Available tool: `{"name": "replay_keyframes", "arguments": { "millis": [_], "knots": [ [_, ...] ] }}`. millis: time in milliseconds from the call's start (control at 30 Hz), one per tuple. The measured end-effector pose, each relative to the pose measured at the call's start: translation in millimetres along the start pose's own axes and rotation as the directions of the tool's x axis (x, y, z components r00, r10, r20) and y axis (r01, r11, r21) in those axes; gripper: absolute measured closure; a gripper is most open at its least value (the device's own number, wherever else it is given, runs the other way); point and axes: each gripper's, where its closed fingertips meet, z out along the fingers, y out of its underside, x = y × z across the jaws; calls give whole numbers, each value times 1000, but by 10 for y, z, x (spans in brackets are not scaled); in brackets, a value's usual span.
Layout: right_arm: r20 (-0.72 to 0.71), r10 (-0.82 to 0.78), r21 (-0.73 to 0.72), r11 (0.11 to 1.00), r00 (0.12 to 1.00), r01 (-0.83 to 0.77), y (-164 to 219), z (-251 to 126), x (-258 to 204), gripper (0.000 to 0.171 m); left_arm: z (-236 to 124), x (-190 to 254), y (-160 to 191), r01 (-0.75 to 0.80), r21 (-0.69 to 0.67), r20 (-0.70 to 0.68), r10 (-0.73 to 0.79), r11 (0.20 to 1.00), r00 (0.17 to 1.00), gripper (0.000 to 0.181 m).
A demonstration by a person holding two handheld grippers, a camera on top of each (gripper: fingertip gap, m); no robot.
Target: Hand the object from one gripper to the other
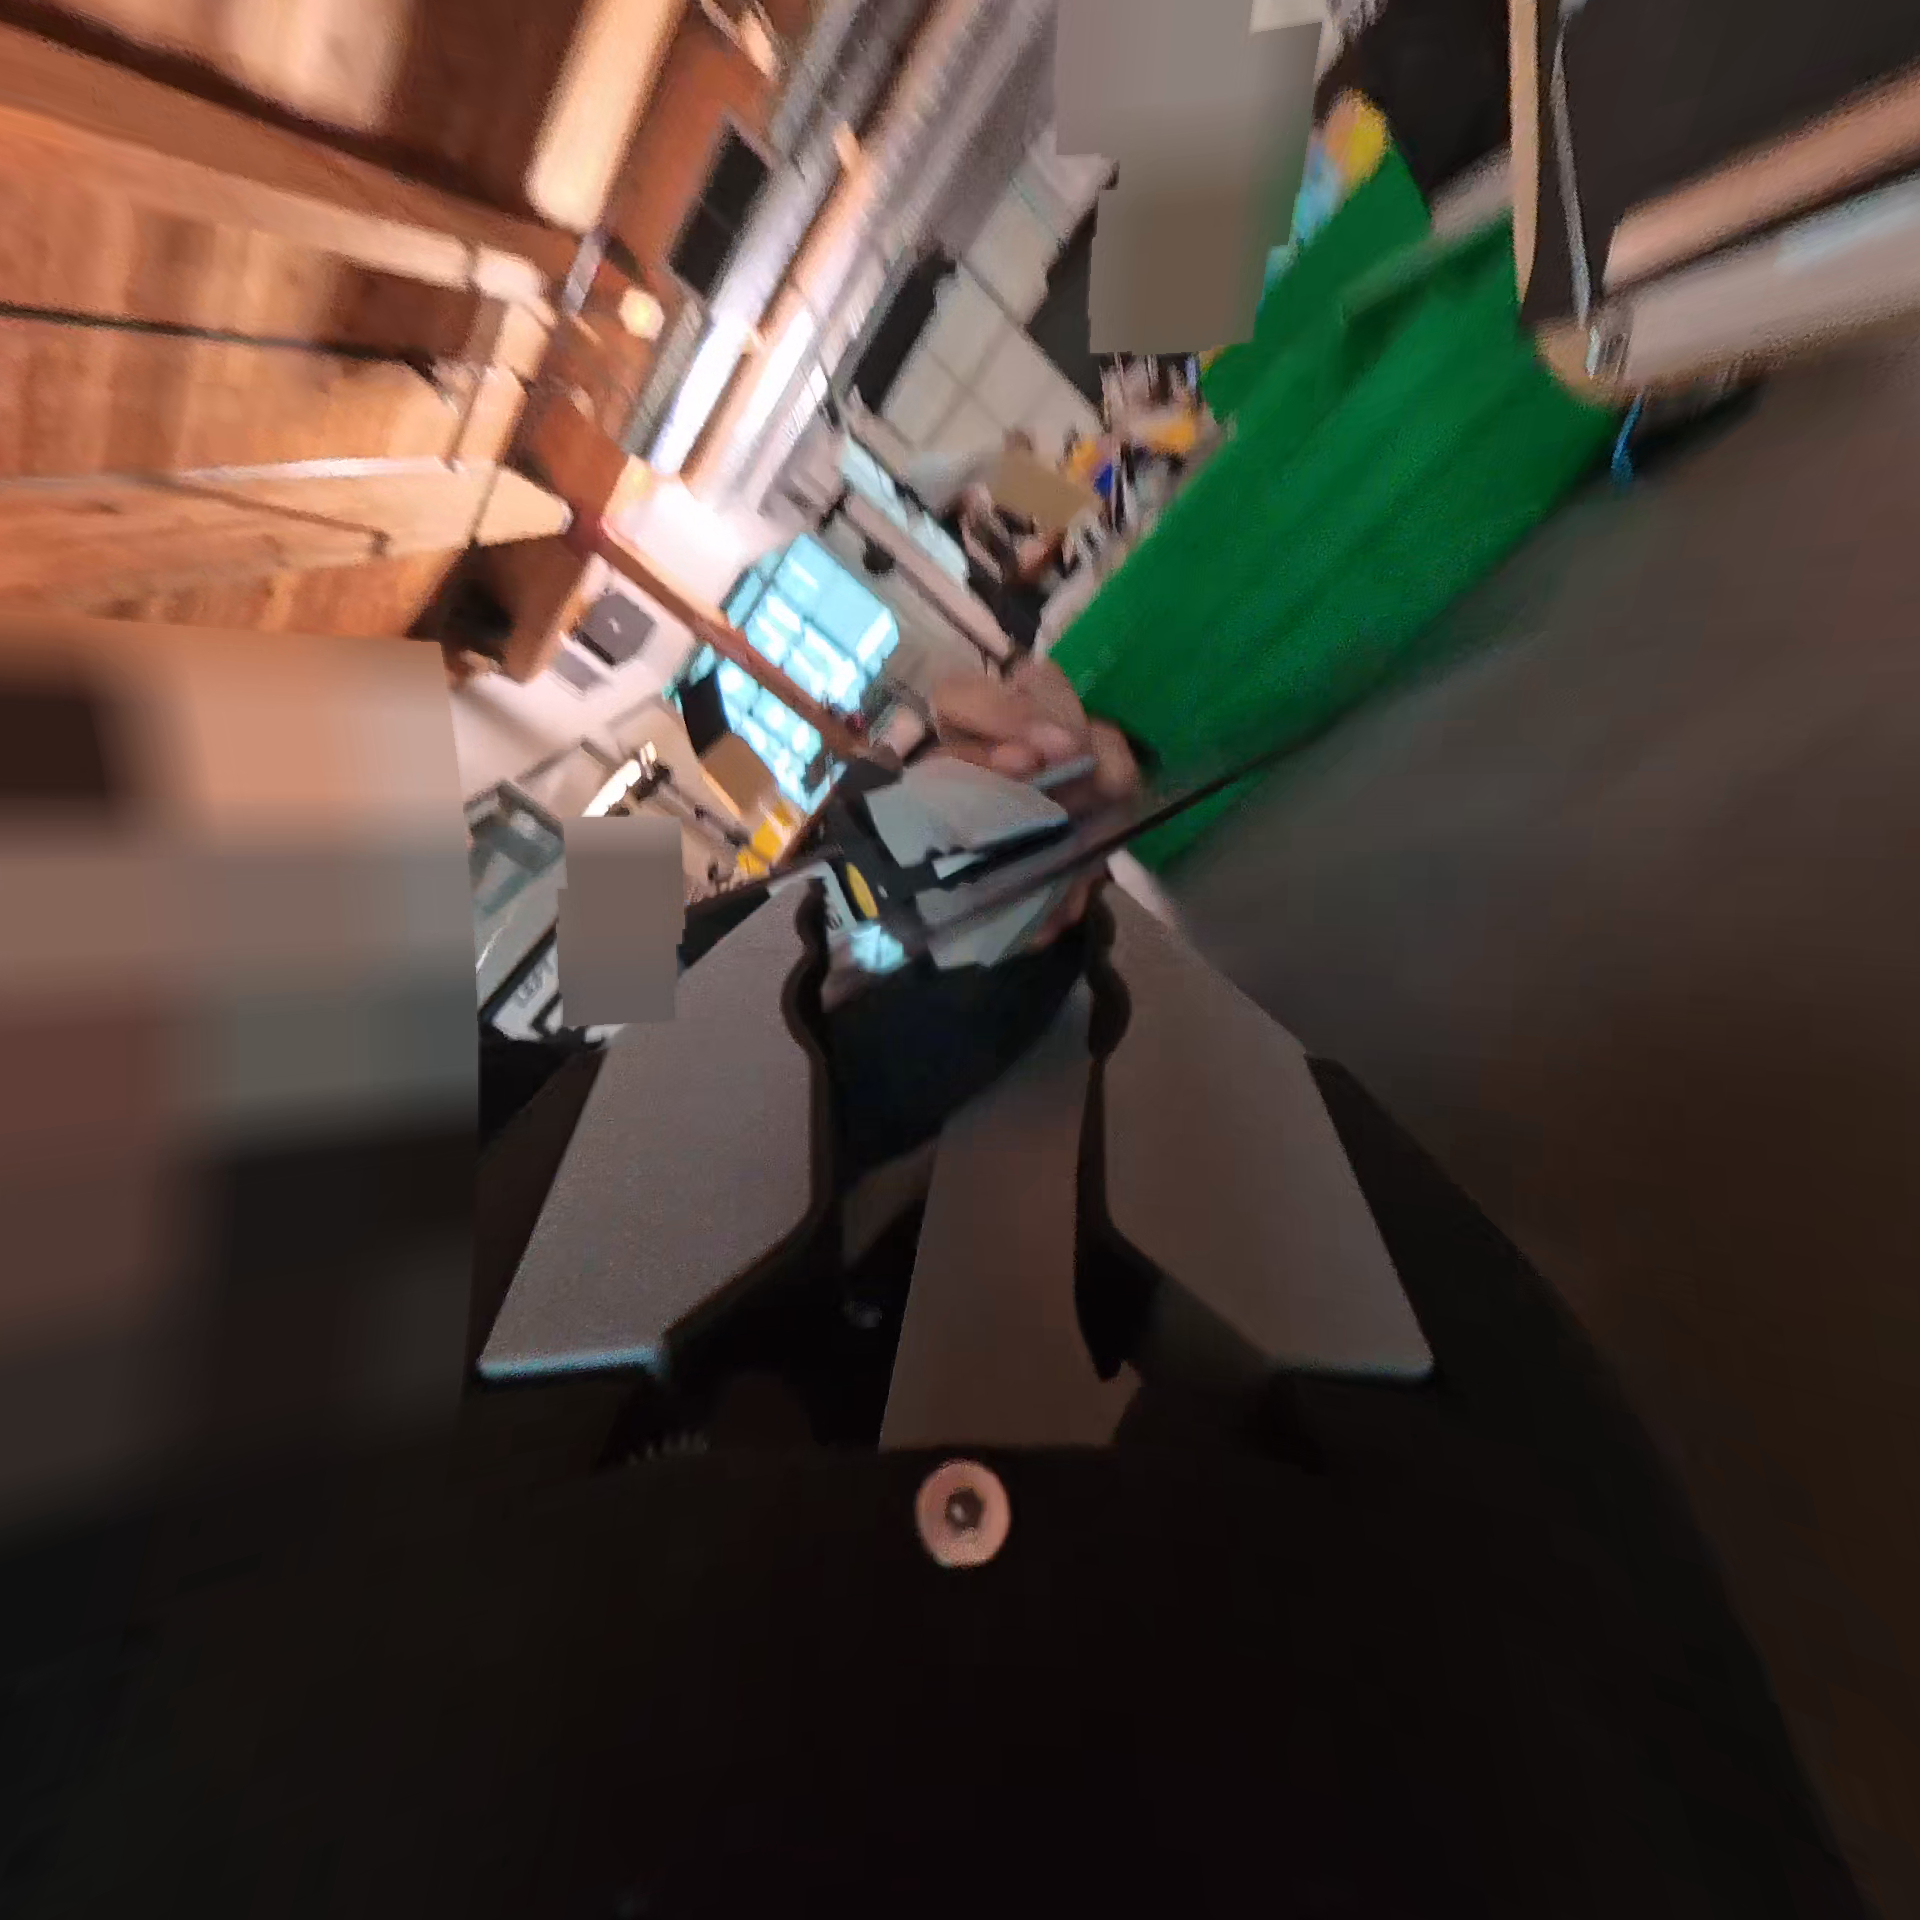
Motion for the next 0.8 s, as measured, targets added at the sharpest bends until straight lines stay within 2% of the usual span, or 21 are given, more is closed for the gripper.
{"name": "replay_keyframes", "arguments": {
  "millis": [33,167,367,467,500,533,567,633,667,700,733,800],
  "knots": [
    [-13,-41,64,997,999,42,-119,-77,-26,124,-18,-45,-12,46,25,5,-46,999,999,181],
    [-173,-266,126,949,948,290,-312,-257,-21,119,-74,-249,-38,234,90,28,-237,968,971,181],
    [-214,-613,-46,784,761,619,-84,16,-178,110,-151,-200,-263,522,199,-202,-487,829,850,181],
    [-242,-730,-126,677,639,725,18,134,-171,125,-190,-64,-380,641,191,-372,-549,744,748,181],
    [-242,-751,-149,654,614,741,53,163,-161,135,-196,-43,-403,663,192,-399,-560,724,727,181],
    [-234,-768,-180,636,596,750,102,183,-148,154,-194,-29,-408,673,189,-411,-565,715,715,181],
    [-242,-787,-211,613,567,762,118,186,-124,164,-173,-41,-379,671,184,-390,-573,718,721,181],
    [-282,-826,-261,555,488,790,92,167,-74,168,-120,-94,-287,667,166,-315,-602,727,734,174],
    [-319,-840,-288,527,439,799,53,145,-33,169,-96,-137,-229,668,162,-262,-621,726,738,168],
    [-365,-854,-327,491,371,807,1,110,27,171,-75,-173,-164,665,153,-216,-632,731,744,155],
    [-421,-864,-386,447,278,807,-67,55,114,171,-49,-198,-82,664,127,-176,-643,736,746,146],
    [-510,-860,-558,355,27,750,-219,-132,346,171,-14,-198,53,675,64,-146,-662,735,735,145]
  ]
}}
